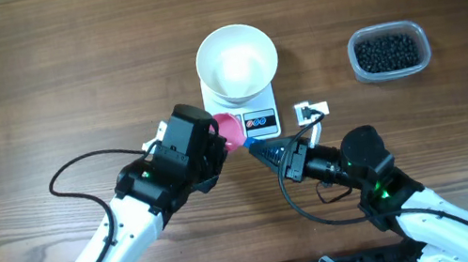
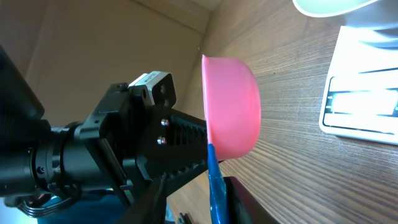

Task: Scoop item into bowl and weigh 150g on scale
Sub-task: 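Grasp the blue scoop handle with the right gripper, release left gripper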

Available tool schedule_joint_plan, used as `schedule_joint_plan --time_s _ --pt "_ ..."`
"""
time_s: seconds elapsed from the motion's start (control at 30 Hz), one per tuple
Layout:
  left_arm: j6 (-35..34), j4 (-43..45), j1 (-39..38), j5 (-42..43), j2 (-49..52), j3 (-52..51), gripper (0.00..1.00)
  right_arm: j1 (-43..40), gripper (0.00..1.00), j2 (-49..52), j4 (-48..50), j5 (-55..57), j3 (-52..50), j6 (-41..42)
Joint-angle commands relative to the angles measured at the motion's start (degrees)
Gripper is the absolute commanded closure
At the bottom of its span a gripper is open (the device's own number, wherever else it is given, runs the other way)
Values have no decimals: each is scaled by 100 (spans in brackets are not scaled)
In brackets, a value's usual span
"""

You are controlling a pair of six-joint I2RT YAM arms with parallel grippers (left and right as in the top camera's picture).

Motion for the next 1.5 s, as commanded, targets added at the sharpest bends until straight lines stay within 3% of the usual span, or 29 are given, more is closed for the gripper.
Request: schedule_joint_plan --time_s 0.0,0.1,0.63,0.9,1.47 --pt "-92 -26 -28 -122 -57 -26 96 35 75 26 70 -37 92 22" --pt "-87 -31 -28 -116 -57 -26 96 35 79 26 70 -37 92 20" --pt "-4 -221 -28 -13 -57 -26 96 35 78 26 68 -35 92 17" --pt "-9 -328 -28 -15 -57 -26 96 35 96 26 70 -35 92 20" --pt "-11 -326 -26 -15 -57 -26 93 35 95 26 85 -79 92 96"
